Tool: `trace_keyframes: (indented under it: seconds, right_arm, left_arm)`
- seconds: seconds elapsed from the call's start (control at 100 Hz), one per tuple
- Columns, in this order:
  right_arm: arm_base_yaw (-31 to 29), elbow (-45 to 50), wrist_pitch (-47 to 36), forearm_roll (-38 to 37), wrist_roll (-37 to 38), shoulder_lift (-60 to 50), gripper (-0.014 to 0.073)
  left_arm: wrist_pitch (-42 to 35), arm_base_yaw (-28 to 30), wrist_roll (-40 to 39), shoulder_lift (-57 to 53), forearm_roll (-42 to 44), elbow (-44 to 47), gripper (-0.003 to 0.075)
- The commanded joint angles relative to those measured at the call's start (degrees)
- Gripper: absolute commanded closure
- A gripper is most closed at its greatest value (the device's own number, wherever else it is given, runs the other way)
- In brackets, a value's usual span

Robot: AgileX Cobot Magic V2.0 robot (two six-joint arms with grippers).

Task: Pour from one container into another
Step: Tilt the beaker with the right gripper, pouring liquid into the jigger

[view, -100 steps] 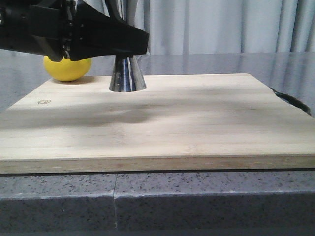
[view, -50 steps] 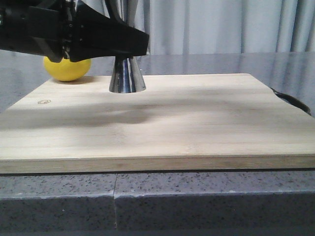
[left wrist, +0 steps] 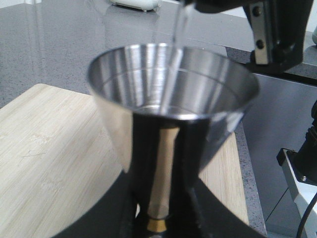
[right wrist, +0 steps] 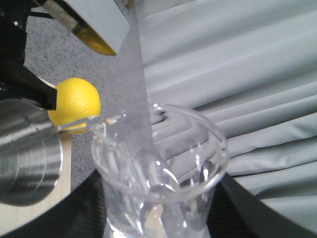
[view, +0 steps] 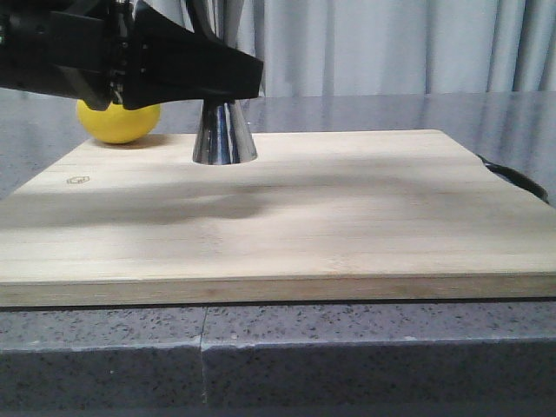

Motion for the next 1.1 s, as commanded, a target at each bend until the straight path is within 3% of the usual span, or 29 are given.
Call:
trace_keyframes:
  seconds: [0.0,1.09]
  right_arm:
    - [-0.07,-2.27,-1.73,-0.37,-0.32,-1.93,0.0265]
    - [-0.07,-2.27,-0.19,-8.56,-0.32,-1.93,0.0265]
  left_arm:
    - [7.22,-0.32,0.04,-2.45,-3.51,-1.57,0.0739]
    - [7.22,-0.32,0.04,-2.45,-3.51,-1.57,0.0739]
